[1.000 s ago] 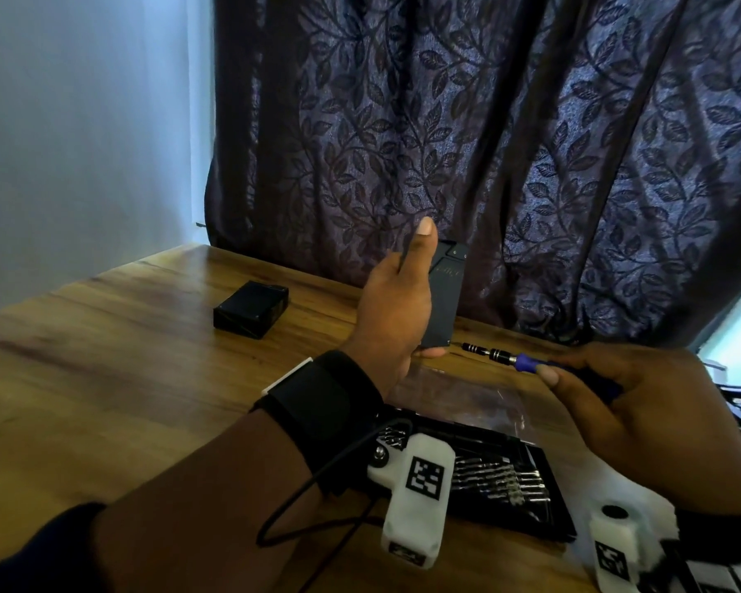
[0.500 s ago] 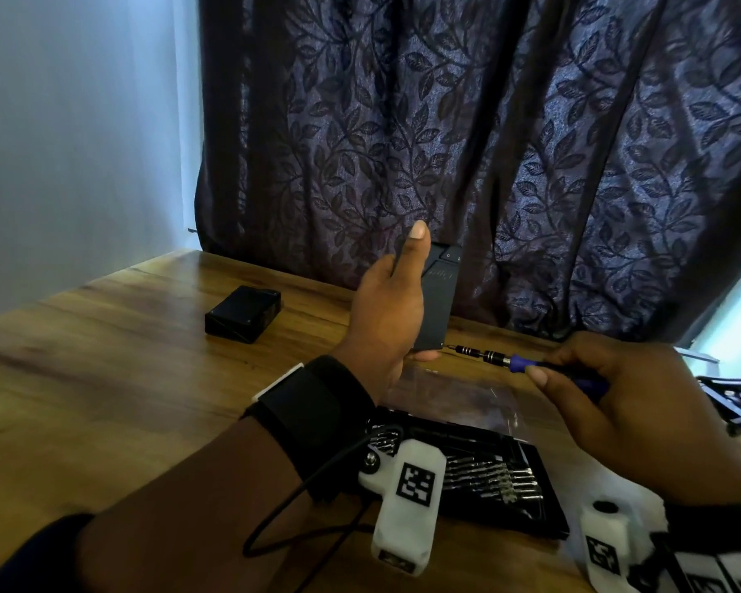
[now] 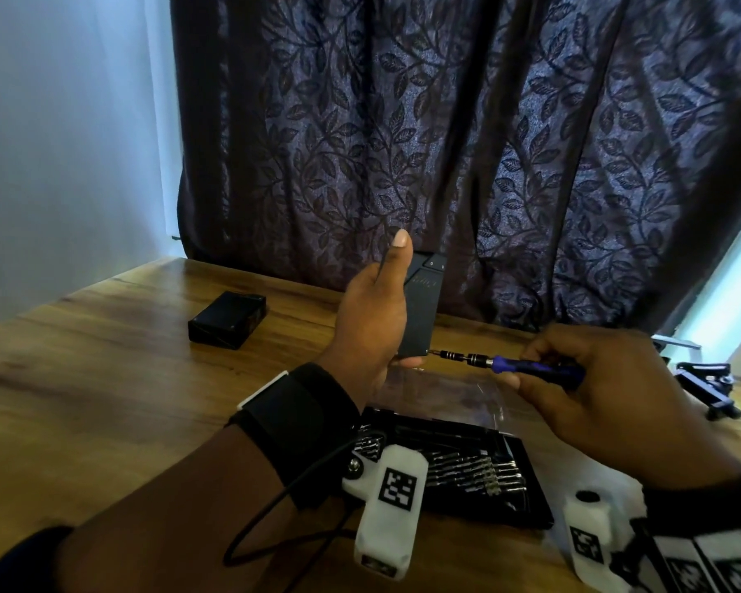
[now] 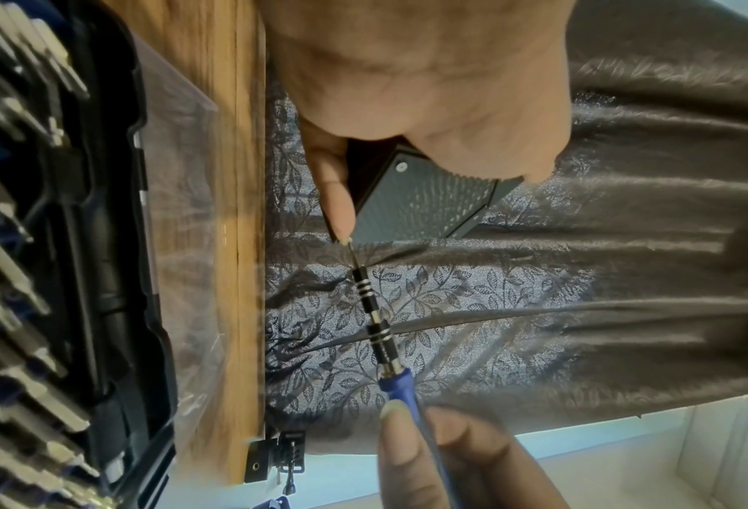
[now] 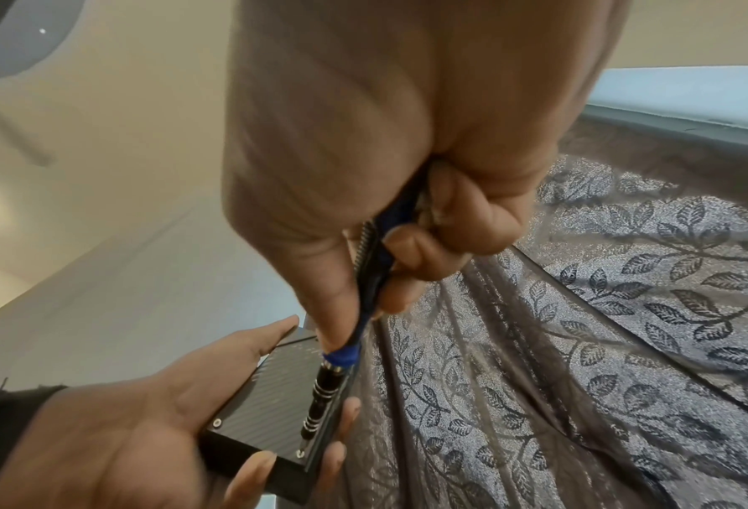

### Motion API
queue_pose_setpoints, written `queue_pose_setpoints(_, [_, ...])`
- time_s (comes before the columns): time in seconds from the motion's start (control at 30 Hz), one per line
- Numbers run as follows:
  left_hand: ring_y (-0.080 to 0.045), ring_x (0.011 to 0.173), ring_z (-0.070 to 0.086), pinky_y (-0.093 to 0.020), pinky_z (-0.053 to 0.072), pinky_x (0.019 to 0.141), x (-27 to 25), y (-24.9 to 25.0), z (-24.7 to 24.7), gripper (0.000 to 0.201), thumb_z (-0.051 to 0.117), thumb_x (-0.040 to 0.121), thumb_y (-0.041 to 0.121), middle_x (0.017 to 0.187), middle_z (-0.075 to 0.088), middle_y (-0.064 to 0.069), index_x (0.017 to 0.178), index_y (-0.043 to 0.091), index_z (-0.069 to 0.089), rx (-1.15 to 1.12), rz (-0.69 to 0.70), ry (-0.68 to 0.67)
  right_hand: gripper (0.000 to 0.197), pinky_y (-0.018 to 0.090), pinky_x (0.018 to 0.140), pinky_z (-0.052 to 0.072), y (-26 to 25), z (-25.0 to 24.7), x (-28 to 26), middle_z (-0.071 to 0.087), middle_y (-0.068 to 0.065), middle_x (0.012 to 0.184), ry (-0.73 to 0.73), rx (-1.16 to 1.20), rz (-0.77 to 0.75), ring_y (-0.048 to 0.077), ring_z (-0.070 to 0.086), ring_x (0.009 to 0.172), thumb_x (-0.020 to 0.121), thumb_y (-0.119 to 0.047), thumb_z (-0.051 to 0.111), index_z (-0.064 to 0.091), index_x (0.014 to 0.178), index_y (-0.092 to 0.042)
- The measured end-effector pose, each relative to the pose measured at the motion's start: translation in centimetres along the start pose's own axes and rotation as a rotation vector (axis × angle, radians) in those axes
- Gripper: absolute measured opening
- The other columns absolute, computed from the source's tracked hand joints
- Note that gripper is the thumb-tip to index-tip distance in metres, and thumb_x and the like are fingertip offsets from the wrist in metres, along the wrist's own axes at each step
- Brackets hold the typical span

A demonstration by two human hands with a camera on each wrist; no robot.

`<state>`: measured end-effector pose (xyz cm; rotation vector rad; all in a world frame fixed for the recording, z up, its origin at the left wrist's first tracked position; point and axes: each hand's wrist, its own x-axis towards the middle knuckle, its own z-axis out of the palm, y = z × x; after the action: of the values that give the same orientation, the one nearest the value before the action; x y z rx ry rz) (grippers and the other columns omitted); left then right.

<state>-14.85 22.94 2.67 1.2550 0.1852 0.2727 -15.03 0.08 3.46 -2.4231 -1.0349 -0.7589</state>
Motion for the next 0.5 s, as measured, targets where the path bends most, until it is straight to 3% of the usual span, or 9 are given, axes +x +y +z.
queue_pose_setpoints(0.13, [-0.034, 0.097, 0.075, -0.049, 0.062, 0.060, 0.04, -0.13, 0.15, 0.076, 0.049, 0.082, 0.087, 0.117, 0.072, -0.015, 0.115, 0.021, 0.067, -0.007, -0.004, -0.001, 0.030, 0.014, 0.049, 0.038, 0.23, 0.00, -0.10, 0.058, -0.019, 0.056, 0.016, -0.035, 0.006, 0.003, 0.060, 0.059, 0.088, -0.055, 0.065, 0.069, 0.069, -0.032])
queue_pose_setpoints(0.23, [-0.038, 0.100, 0.074, -0.047, 0.061, 0.058, -0.08, -0.13, 0.24, 0.079, 0.050, 0.083, 0.086, 0.118, 0.070, -0.020, 0.118, 0.016, 0.066, -0.010, -0.005, -0.002, 0.042, 0.019, 0.045, 0.035, 0.29, 0.04, -0.04, 0.052, -0.020, 0.049, 0.014, -0.090, 0.006, 0.004, 0.058, 0.055, 0.095, -0.060, 0.056, 0.065, 0.063, -0.034])
queue_pose_setpoints(0.33, [-0.039, 0.102, 0.073, -0.047, 0.062, 0.059, -0.13, -0.16, 0.22, 0.082, 0.049, 0.084, 0.085, 0.118, 0.069, -0.022, 0.121, 0.013, 0.064, -0.014, 0.000, 0.005, 0.042, 0.017, 0.044, 0.028, 0.21, 0.01, 0.03, 0.043, -0.019, 0.045, 0.007, -0.090, 0.009, 0.006, 0.056, 0.053, 0.097, -0.060, 0.052, 0.054, 0.060, -0.041])
queue_pose_setpoints(0.4, [-0.037, 0.100, 0.074, -0.049, 0.062, 0.060, -0.20, -0.12, 0.20, 0.080, 0.049, 0.085, 0.085, 0.117, 0.070, -0.020, 0.118, 0.015, 0.066, -0.013, 0.002, 0.007, 0.034, 0.015, 0.046, 0.034, 0.30, 0.08, -0.05, 0.052, -0.019, 0.050, -0.012, -0.039, 0.023, 0.004, 0.058, 0.054, 0.091, -0.058, 0.056, 0.063, 0.065, -0.037])
queue_pose_setpoints(0.47, [-0.036, 0.098, 0.075, -0.050, 0.063, 0.061, -0.34, -0.06, 0.25, 0.076, 0.048, 0.085, 0.084, 0.114, 0.073, -0.017, 0.114, 0.017, 0.068, -0.004, 0.002, 0.008, 0.018, 0.017, 0.053, 0.045, 0.41, -0.04, -0.11, 0.063, -0.020, 0.064, -0.023, 0.012, 0.046, 0.003, 0.063, 0.061, 0.082, -0.050, 0.075, 0.069, 0.078, -0.034])
queue_pose_setpoints(0.5, [-0.035, 0.096, 0.075, -0.050, 0.063, 0.061, -0.40, -0.07, 0.26, 0.074, 0.048, 0.086, 0.084, 0.112, 0.074, -0.016, 0.113, 0.018, 0.069, 0.001, 0.002, 0.009, 0.019, 0.019, 0.055, 0.047, 0.40, -0.15, -0.10, 0.065, -0.018, 0.071, -0.031, 0.021, 0.045, 0.006, 0.063, 0.064, 0.077, -0.043, 0.083, 0.067, 0.082, -0.033])
